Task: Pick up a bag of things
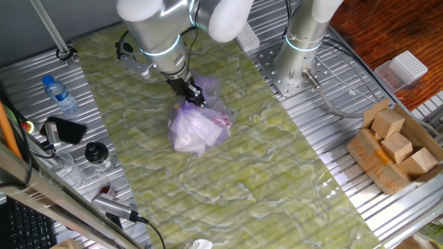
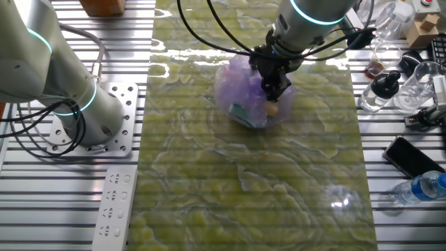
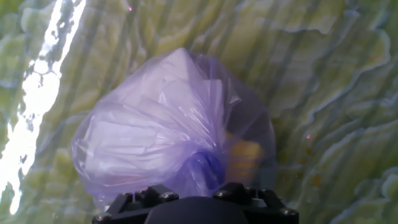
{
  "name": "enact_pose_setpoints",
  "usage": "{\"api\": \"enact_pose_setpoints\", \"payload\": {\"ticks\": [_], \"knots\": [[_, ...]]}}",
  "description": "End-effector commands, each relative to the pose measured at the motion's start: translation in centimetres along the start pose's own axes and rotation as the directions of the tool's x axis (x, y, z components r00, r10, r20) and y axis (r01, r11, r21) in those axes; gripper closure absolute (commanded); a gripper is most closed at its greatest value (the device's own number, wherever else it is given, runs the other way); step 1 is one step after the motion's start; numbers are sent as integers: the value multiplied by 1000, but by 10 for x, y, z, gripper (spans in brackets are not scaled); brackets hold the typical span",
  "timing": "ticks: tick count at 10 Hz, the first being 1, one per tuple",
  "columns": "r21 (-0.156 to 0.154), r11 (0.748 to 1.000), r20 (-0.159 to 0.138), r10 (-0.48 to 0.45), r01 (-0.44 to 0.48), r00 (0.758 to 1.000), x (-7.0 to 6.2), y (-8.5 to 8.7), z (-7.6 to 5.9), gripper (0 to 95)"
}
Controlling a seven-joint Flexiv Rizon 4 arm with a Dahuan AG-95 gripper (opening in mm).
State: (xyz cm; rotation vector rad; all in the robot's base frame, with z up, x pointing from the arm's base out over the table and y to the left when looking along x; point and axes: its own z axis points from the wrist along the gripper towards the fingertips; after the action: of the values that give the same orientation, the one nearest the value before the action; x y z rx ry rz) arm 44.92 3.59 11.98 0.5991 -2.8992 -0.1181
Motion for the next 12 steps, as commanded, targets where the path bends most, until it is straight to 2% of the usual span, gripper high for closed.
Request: {"api": "enact_pose_setpoints", "payload": {"ticks": [1, 6, 12], "knots": [[-1, 1000, 0, 4, -4, 1000, 1, 0, -2, 950], [2, 999, 11, 42, -42, 999, 1, 0, -9, 950], [2, 996, 7, 93, -93, 996, 6, 5, -35, 950]]}}
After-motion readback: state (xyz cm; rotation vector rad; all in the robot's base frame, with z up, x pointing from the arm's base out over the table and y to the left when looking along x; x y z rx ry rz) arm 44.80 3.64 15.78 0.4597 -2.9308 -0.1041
